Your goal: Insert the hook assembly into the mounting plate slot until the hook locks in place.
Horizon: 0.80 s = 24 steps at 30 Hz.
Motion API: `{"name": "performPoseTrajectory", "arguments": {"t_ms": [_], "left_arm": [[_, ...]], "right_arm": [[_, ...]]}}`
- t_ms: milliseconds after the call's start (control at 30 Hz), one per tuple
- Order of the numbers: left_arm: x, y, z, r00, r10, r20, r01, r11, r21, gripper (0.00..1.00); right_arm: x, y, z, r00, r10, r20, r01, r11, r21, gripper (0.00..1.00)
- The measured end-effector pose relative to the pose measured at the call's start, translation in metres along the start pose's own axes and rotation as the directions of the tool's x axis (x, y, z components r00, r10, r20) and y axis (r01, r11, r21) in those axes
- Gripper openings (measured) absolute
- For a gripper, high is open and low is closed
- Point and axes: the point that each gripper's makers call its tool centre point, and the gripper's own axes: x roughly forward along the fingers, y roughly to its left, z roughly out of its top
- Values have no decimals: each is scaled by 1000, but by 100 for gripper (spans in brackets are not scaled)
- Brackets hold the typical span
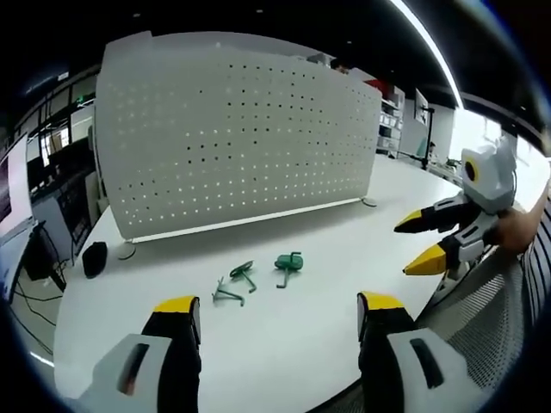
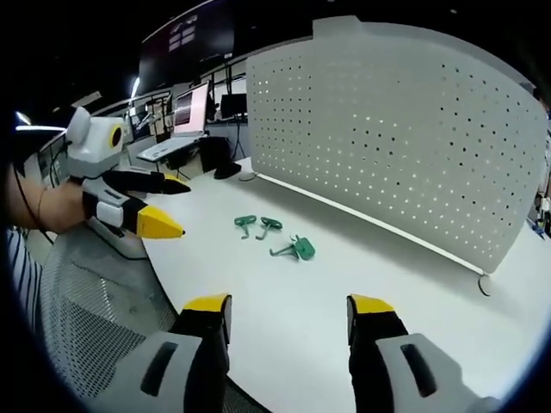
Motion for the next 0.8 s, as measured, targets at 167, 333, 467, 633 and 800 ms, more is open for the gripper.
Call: {"name": "performPoseTrajectory", "arguments": {"t_ms": [167, 333, 467, 633, 800], "left_arm": [[-1, 0, 2, 1000, 6, 9, -6, 1000, 5, 76], [-3, 2, 5, 1000, 16, 22, -17, 1000, 20, 77], [-4, 5, 6, 999, 39, 27, -40, 998, 40, 77], [-5, 8, 8, 998, 50, 36, -51, 998, 34, 77], [-7, 10, 10, 997, 56, 49, -57, 998, 20, 77]], "right_arm": [[8, 9, 4, 999, 47, -20, -48, 997, -61, 47], [20, 15, 9, 995, 91, -34, -94, 992, -86, 44], [34, 22, 16, 990, 132, -47, -137, 983, -121, 41], [55, 29, 25, 982, 177, -63, -184, 972, -144, 38], [76, 33, 35, 977, 201, -68, -209, 968, -141, 34]]}}
